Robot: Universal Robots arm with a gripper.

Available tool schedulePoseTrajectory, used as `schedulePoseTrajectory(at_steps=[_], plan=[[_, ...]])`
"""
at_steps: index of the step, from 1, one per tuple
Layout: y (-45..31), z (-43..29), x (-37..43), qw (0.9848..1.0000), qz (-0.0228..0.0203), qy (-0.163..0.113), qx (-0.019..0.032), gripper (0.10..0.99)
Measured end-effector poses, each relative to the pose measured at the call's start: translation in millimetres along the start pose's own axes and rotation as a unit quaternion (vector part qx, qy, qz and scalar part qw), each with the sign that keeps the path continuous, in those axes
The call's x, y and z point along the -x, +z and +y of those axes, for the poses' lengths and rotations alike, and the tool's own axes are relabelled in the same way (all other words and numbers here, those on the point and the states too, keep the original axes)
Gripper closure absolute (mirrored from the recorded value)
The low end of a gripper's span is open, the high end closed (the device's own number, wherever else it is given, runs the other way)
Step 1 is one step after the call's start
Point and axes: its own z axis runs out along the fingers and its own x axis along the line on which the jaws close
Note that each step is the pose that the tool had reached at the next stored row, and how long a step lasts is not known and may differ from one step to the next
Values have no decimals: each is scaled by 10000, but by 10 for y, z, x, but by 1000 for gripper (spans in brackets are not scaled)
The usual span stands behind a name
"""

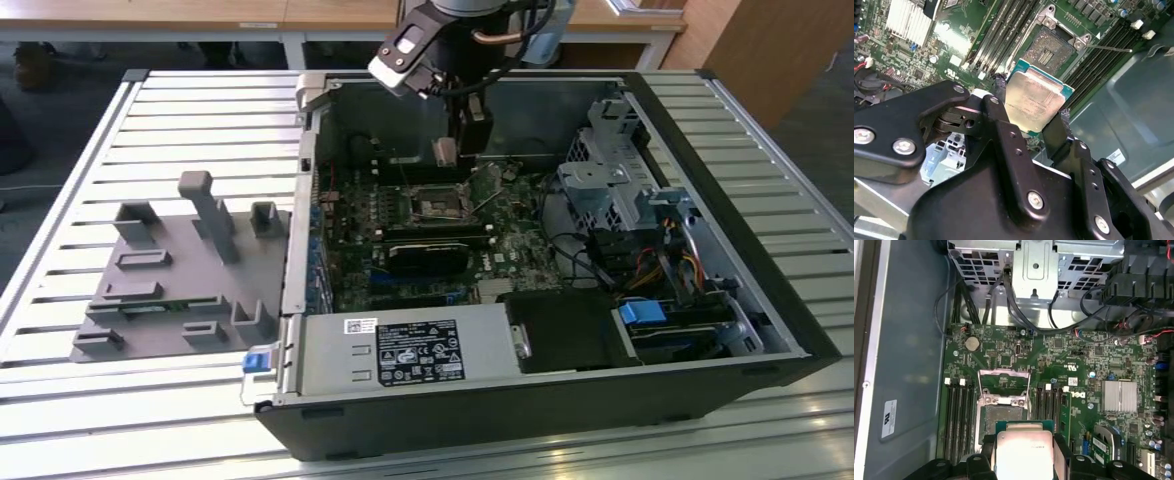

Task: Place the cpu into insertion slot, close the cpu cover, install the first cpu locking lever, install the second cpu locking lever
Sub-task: 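Place the cpu into insertion slot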

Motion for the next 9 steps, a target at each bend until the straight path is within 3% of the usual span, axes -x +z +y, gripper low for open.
schedulePoseTrajectory(at_steps=[9], plan=[[128, -11, 0, 10000, 4, -45, -1, 545]])
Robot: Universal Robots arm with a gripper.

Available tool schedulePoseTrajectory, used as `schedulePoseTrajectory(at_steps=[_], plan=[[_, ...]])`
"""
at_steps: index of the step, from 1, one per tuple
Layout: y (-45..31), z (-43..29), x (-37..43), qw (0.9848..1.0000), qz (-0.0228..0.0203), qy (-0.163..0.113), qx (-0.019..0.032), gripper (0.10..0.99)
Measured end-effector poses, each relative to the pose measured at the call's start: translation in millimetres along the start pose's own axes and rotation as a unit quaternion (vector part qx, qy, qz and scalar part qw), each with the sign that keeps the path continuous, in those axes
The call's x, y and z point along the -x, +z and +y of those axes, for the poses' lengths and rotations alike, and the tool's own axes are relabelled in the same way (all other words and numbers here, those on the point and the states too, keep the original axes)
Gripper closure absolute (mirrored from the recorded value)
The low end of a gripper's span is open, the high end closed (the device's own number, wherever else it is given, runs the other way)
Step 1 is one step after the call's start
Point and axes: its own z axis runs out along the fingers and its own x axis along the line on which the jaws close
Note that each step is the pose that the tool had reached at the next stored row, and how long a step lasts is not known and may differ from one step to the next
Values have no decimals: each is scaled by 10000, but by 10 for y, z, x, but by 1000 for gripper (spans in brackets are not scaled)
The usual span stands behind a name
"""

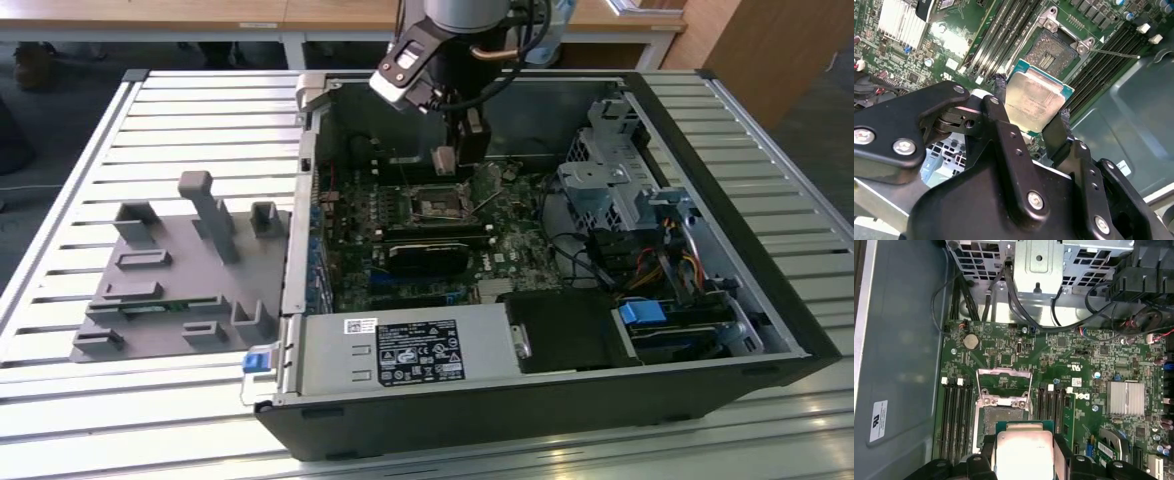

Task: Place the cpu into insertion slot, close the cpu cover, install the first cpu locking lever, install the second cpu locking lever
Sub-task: 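Place the cpu into insertion slot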

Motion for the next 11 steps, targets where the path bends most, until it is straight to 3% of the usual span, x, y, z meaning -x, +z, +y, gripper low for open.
schedulePoseTrajectory(at_steps=[11], plan=[[96, -11, -4, 10000, -8, 26, 0, 545]])
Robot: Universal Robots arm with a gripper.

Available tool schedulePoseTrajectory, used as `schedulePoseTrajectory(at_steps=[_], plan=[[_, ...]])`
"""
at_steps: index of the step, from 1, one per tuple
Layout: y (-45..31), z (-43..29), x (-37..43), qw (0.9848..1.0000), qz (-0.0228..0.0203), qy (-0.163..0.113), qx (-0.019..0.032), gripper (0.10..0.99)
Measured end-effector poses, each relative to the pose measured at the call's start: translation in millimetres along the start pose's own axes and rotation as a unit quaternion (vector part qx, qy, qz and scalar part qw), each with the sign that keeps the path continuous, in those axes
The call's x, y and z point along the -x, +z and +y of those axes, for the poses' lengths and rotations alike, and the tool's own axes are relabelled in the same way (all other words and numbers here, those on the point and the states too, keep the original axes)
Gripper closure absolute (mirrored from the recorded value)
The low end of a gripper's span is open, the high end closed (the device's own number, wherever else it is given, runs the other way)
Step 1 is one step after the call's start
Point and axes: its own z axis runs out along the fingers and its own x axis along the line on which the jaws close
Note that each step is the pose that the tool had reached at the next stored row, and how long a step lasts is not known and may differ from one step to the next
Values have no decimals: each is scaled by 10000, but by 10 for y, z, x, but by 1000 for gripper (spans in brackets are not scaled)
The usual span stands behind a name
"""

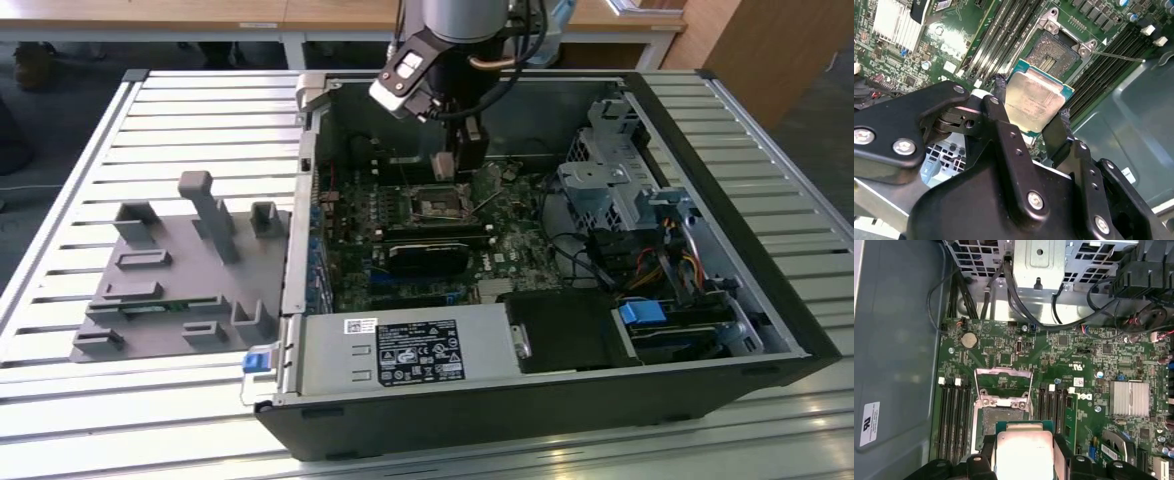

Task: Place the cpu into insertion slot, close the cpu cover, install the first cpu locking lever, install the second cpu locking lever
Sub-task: 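Place the cpu into insertion slot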

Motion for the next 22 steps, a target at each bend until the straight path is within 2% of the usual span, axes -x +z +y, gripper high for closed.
schedulePoseTrajectory(at_steps=[5, 14, 22], plan=[[40, -2, -28, 9999, -14, 147, 7, 545], [194, -15, -53, 9999, -23, 149, 8, 545], [274, -28, -62, 9999, -25, 150, 8, 545]])
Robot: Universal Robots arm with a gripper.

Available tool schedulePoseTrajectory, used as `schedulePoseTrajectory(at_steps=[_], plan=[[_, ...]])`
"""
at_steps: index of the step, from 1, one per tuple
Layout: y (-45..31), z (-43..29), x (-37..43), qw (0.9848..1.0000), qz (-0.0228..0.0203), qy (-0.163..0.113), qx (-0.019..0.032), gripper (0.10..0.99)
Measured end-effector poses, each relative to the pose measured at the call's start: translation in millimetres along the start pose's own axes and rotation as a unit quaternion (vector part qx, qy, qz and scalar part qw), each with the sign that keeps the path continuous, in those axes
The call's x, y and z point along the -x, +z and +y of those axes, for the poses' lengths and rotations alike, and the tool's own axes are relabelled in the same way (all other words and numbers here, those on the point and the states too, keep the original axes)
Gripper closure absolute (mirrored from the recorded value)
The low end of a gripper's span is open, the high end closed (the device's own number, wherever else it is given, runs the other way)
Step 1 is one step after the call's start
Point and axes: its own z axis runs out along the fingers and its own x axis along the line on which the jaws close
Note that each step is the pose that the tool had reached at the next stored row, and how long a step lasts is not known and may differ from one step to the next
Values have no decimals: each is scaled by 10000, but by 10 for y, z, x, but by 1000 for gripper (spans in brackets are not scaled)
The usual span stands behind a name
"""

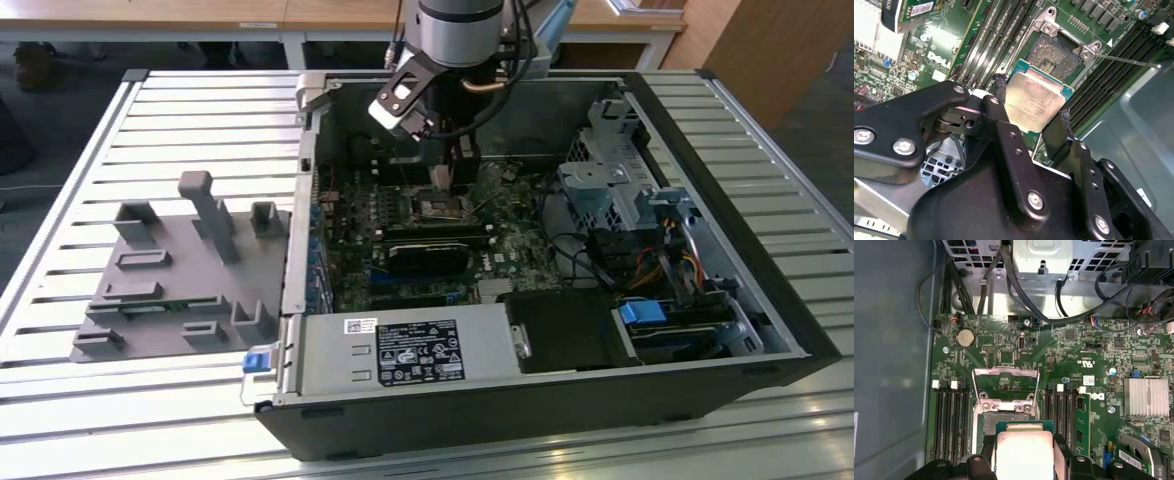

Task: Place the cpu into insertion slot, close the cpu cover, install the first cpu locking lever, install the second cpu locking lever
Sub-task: 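Place the cpu into insertion slot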

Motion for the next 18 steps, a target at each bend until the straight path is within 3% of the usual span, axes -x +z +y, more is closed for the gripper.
schedulePoseTrajectory(at_steps=[18], plan=[[147, -18, -19, 10000, -3, 0, 0, 545]])
